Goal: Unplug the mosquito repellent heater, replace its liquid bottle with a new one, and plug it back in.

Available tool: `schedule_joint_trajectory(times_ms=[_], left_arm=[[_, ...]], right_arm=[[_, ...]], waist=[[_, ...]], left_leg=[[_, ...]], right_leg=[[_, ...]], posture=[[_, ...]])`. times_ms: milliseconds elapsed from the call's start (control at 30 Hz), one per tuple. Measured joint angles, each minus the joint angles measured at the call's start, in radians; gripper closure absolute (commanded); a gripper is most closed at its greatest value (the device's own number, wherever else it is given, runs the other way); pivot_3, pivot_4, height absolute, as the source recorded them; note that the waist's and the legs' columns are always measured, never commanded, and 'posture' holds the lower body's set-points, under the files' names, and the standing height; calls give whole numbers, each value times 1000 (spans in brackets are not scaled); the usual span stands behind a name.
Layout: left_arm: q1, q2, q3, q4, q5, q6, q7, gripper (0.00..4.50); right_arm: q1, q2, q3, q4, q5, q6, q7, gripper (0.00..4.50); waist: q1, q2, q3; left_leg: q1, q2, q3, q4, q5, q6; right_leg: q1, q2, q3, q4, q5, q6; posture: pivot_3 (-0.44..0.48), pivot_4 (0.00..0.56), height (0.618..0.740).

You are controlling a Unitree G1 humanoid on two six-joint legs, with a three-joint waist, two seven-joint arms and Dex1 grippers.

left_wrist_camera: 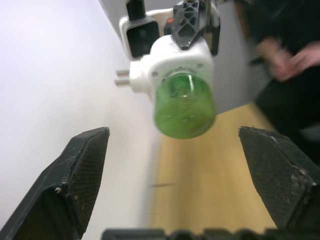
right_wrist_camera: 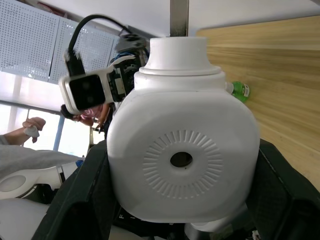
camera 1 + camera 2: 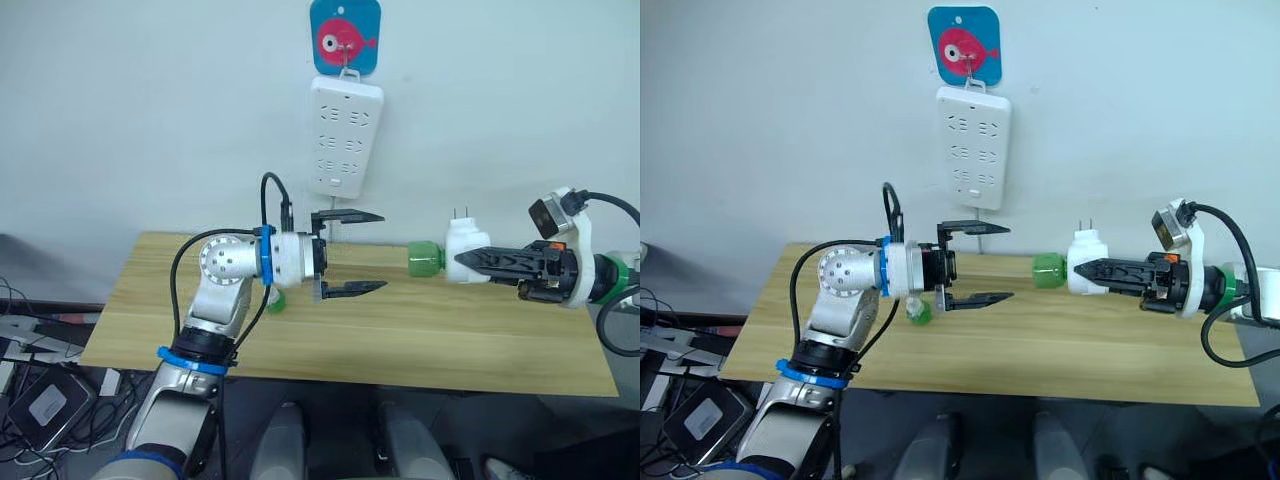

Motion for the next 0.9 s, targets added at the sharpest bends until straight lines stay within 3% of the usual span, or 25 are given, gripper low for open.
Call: schedule_joint_trajectory(times_ms=[100, 200, 467, 567, 733, 900], left_arm=[[-23, -39, -21, 121, 75, -303, 42, 29], [-41, -72, -41, 222, 149, -483, 106, 29], [-150, -116, -38, 378, 336, -676, 349, 29], [-159, -110, -52, 427, 376, -700, 410, 610], [-181, -78, -101, 468, 400, -731, 478, 2204], [-193, -44, -153, 474, 386, -734, 522, 2262]], right_arm=[[-10, 19, 1, 1, 0, 2, -3, 1499], [-14, 35, 4, 1, 0, 3, -8, 1499], [-29, 51, 11, -31, 0, 4, -16, 1499], [-31, 53, 15, -38, 0, 3, -16, 1499], [-45, 59, 19, -40, 1, -1, -18, 1499], [-46, 62, 21, -43, 2, 1, -18, 1499]], waist=[[1, 0, 0], [0, 0, 0], [-6, 0, 0], [-6, 0, 0], [-7, 0, 0], [-9, 0, 0]], left_leg=[[-1, -1, 0, 0, 0, 0], [-2, -2, 0, 0, 0, 0], [-2, -2, -1, 1, 0, 0], [-2, -2, -2, 1, 0, 0], [-2, -2, -2, 1, 0, 0], [-2, -2, -2, 1, 0, 0]], right_leg=[[0, -2, 0, -1, 1, 1], [0, -2, -1, 0, 1, 1], [0, -2, -2, 1, 1, 2], [0, -2, -2, 1, 1, 2], [0, -2, -2, 1, 1, 2], [0, -2, -2, 1, 1, 2]], posture=[[-79, 221, 740], [-81, 221, 740], [-90, 221, 740], [-94, 223, 740], [-95, 227, 740], [-94, 231, 740]])
